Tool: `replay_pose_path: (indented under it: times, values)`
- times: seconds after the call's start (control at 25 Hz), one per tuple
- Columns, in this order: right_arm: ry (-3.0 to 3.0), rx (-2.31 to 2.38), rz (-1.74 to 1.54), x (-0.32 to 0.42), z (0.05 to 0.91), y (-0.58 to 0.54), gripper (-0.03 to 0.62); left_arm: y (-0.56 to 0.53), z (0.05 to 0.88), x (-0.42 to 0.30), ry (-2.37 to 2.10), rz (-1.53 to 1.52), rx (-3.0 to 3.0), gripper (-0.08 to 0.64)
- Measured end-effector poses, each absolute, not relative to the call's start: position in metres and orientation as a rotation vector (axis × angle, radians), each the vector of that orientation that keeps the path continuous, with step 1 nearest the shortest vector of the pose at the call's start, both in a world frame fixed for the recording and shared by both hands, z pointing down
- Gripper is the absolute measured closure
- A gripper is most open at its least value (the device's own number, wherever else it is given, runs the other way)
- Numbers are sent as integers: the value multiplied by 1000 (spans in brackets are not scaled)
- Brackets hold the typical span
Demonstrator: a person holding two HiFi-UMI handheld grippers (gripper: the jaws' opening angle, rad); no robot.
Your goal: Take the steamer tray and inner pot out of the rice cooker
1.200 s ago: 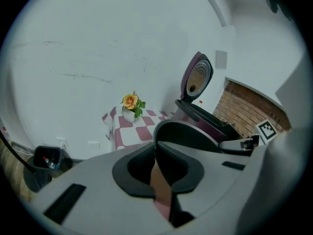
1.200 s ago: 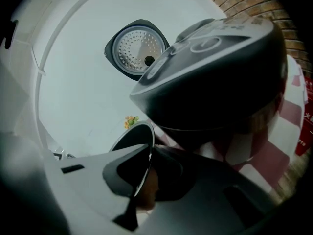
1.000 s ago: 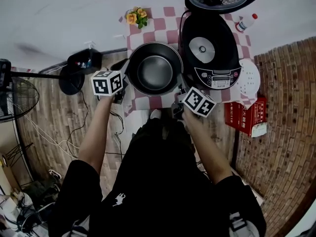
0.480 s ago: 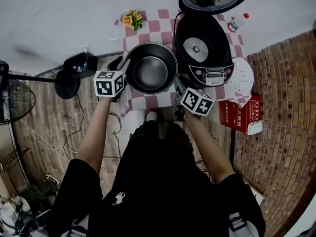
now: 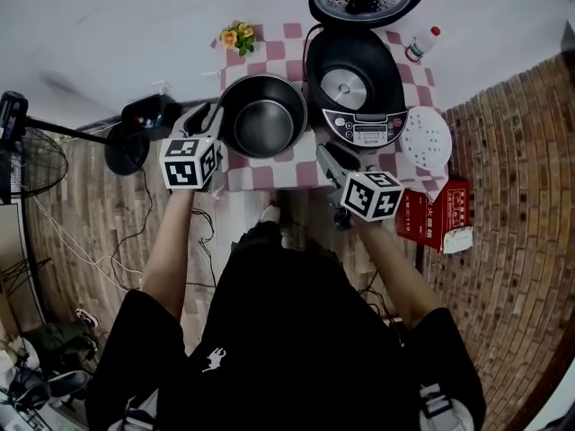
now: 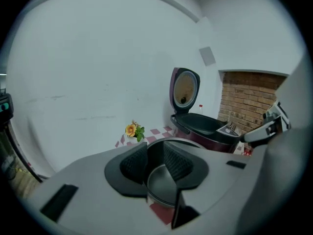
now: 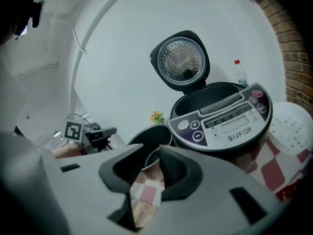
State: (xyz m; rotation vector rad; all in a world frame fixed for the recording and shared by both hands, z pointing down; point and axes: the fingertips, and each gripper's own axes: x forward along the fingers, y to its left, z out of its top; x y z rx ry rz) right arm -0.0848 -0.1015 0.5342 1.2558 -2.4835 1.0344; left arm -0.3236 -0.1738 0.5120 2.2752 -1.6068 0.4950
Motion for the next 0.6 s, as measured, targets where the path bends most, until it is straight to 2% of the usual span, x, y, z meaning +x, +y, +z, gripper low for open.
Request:
replay_pose_path:
  times: [0.04,0.2,0.6]
  values:
    - [-2509,1234,1020,-78,527,-98,498,-167,505,-319,-1625,481,2275,475]
    - [-2577,1200,918,-43,503,-91,585,-138,476,-290,-1706,429,2293,560]
    - [-2724,1066,623,28,457,-48,591,-48,447,-165,-1589,291,2404,558]
